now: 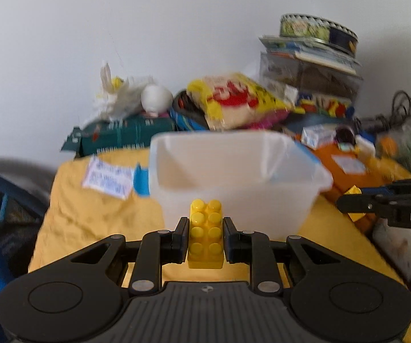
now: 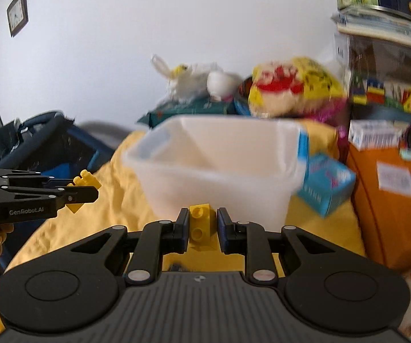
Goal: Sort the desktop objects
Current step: 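Carry both yellow bricks over the white bin and open both grippers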
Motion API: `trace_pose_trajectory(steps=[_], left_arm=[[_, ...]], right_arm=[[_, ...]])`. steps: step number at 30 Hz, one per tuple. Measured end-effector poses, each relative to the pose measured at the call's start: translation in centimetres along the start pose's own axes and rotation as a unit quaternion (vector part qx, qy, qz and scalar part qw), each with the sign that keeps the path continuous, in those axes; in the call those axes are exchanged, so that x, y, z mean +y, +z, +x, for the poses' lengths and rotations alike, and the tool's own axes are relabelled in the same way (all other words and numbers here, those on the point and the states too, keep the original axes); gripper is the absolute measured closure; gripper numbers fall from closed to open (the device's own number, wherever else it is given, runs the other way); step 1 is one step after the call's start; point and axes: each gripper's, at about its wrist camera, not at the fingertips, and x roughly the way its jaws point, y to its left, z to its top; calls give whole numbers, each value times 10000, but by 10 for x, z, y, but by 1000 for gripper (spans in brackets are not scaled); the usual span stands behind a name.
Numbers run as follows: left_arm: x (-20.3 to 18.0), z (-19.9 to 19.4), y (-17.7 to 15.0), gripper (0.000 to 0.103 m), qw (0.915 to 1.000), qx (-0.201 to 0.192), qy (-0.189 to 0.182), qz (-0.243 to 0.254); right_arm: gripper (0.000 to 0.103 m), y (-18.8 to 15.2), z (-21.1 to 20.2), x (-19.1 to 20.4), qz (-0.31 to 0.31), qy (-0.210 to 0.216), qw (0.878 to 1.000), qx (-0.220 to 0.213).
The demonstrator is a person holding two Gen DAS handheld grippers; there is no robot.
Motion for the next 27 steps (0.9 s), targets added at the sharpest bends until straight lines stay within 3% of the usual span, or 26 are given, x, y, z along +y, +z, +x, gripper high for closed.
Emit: trace_pose_trajectory(steps=[7,16,18,19,21,27], left_arm=[[5,30,54,76,9999,-90,40,-90],[1,73,85,75,9998,144,118,-47],[1,80,88,60,9997,152,158,-55],[2,83,89,48,9997,154,150,-103],[5,87,86,44,9996,103,235,-139],[11,68,56,44,9998,97,196,24]], right_arm=[[80,49,17,-17,41,-33,9998,-200],[80,76,64,-39,168,-217,9995,162],[79,80,75,-40,133,-281,9993,223],[77,82,80,-41,123,-294,9992,257],[44,84,91,-41,49,-374,9987,347],[43,73,76,-38,-122,-371,9992,101]])
